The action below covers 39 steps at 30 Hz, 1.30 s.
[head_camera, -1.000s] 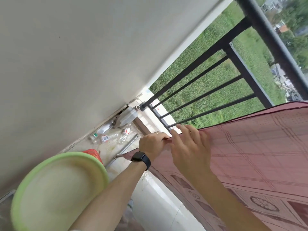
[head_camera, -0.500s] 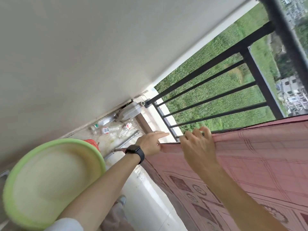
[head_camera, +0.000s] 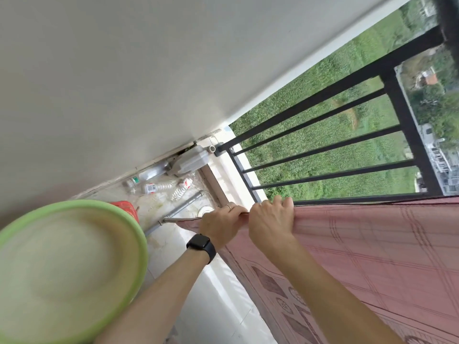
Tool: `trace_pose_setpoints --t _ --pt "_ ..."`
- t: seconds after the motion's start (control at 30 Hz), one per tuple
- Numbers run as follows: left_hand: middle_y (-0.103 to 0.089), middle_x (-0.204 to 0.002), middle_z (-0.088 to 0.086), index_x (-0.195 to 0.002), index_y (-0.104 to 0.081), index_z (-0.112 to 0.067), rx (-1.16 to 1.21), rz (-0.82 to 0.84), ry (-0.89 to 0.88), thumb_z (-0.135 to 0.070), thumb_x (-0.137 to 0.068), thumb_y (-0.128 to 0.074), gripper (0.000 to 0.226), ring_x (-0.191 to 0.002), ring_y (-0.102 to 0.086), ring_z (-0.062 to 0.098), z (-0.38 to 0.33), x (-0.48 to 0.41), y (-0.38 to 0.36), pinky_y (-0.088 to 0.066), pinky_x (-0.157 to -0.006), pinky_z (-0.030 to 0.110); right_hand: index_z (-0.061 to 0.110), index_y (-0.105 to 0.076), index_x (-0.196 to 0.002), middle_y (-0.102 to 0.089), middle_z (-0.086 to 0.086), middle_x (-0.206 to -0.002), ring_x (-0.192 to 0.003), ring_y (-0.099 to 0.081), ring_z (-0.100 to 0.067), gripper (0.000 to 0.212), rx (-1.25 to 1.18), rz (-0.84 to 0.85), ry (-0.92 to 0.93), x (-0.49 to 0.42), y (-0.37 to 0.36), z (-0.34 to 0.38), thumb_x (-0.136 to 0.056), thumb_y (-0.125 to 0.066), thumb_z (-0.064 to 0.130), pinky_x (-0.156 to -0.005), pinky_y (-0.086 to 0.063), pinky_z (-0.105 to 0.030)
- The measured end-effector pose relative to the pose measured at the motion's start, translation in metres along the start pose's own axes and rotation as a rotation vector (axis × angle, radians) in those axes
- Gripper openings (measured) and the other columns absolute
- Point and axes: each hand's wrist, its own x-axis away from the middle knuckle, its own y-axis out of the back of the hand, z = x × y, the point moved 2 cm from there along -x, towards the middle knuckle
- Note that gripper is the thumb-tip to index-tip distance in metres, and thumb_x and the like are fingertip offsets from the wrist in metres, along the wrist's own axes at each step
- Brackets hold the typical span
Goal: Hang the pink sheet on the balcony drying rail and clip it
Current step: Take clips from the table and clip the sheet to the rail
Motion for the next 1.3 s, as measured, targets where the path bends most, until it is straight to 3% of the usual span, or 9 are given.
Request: trace_pose_setpoints --t 0.1,0.17,0.33,0.5,0.63,0.83,1.03,1.2,1.3 --pt "-0.067 -0.102 -0.017 -0.109 -0.064 -0.035 0.104 0.123 0.177 -0.042 -0.092 -0.04 0.03 -0.083 -0.066 0.013 0.017 0.012 -0.01 -0.054 -0.061 0.029 0.022 -0.064 -0.109 -0.064 0.0 -0.111 -0.113 -0.049 -0.024 0.026 -0.021 0.007 0.028 -0.01 -0.005 0.008 -0.099 -0.04 0.017 -0.097 -0.03 -0.041" --pt "-0.067 -0.11 -0.02 -0.118 -0.061 -0.037 0.271 0.227 0.363 -0.028 -0.088 -0.049 0.034 -0.098 -0.063 0.008 0.036 0.017 -0.008 -0.05 -0.075 0.026 0.019 -0.067 -0.104 -0.064 -0.001 -0.106 -0.107 -0.051 -0.023 0.023 -0.067 -0.073 0.023 -0.005 -0.014 0.007 -0.098 -0.045 0.015 -0.096 -0.033 -0.04" --pt "-0.055 -0.136 -0.014 -0.133 -0.054 -0.039 0.152 0.39 0.262 -0.021 -0.091 -0.046 0.047 -0.122 -0.054 0.013 0.056 0.015 -0.009 -0.048 -0.086 0.028 0.013 -0.068 -0.078 -0.067 -0.003 -0.083 -0.084 -0.056 -0.023 0.008 -0.082 -0.191 0.054 0.005 -0.035 0.003 -0.082 -0.066 0.007 -0.085 -0.041 -0.042" --pt "-0.067 -0.103 -0.012 -0.108 -0.064 -0.041 0.005 0.397 0.183 -0.05 -0.087 -0.023 0.047 -0.092 -0.063 0.02 0.069 0.009 -0.022 -0.05 -0.07 0.032 0.015 -0.07 -0.091 -0.067 -0.001 -0.097 -0.097 -0.056 -0.023 0.017 -0.06 -0.215 0.122 0.005 -0.033 0.004 -0.089 -0.054 0.009 -0.093 -0.036 -0.042" --pt "-0.07 -0.104 -0.006 -0.11 -0.058 -0.037 -0.029 0.377 0.215 -0.042 -0.093 -0.036 0.028 -0.091 -0.065 0.026 0.084 0.011 -0.031 -0.042 -0.066 0.032 0.015 -0.069 -0.089 -0.066 -0.002 -0.092 -0.092 -0.056 -0.024 0.015 -0.066 -0.224 0.085 0.005 -0.031 0.009 -0.087 -0.056 0.008 -0.087 -0.038 -0.041" --pt "-0.068 -0.117 -0.008 -0.127 -0.053 -0.046 0.074 0.409 0.203 -0.027 -0.079 -0.044 0.052 -0.1 -0.064 0.023 0.076 0.008 -0.037 -0.048 -0.07 0.031 0.011 -0.066 -0.073 -0.063 -0.005 -0.074 -0.075 -0.057 -0.028 0.014 -0.06 -0.365 0.078 0.007 -0.044 0.006 -0.065 -0.07 0.0 -0.073 -0.045 -0.042" --pt "-0.072 -0.099 -0.007 -0.119 -0.061 -0.049 -0.104 0.393 0.084 -0.025 -0.086 -0.043 0.044 -0.086 -0.065 0.023 0.086 -0.001 -0.053 -0.04 -0.061 0.028 0.012 -0.065 -0.074 -0.063 -0.005 -0.076 -0.074 -0.056 -0.027 0.011 -0.061 -0.375 0.083 0.006 -0.047 0.007 -0.068 -0.067 0.003 -0.076 -0.044 -0.042" --pt "-0.069 -0.085 -0.004 -0.104 -0.066 -0.028 -0.146 0.136 0.0 -0.02 -0.084 -0.053 0.026 -0.067 -0.067 0.028 0.087 0.014 -0.063 -0.053 -0.052 0.035 0.016 -0.066 -0.081 -0.066 -0.003 -0.082 -0.082 -0.058 -0.027 0.014 -0.078 -0.346 0.103 0.002 -0.049 0.018 -0.068 -0.069 0.018 -0.086 -0.033 -0.044" --pt "-0.064 -0.067 -0.004 -0.083 -0.066 -0.023 -0.114 -0.065 -0.033 -0.033 -0.088 -0.062 0.012 -0.048 -0.06 0.024 0.09 0.017 -0.065 -0.047 -0.037 0.03 0.018 -0.066 -0.085 -0.067 -0.003 -0.086 -0.087 -0.059 -0.027 0.023 -0.083 -0.332 0.128 -0.007 -0.053 0.035 -0.079 -0.048 0.032 -0.09 -0.028 -0.044"
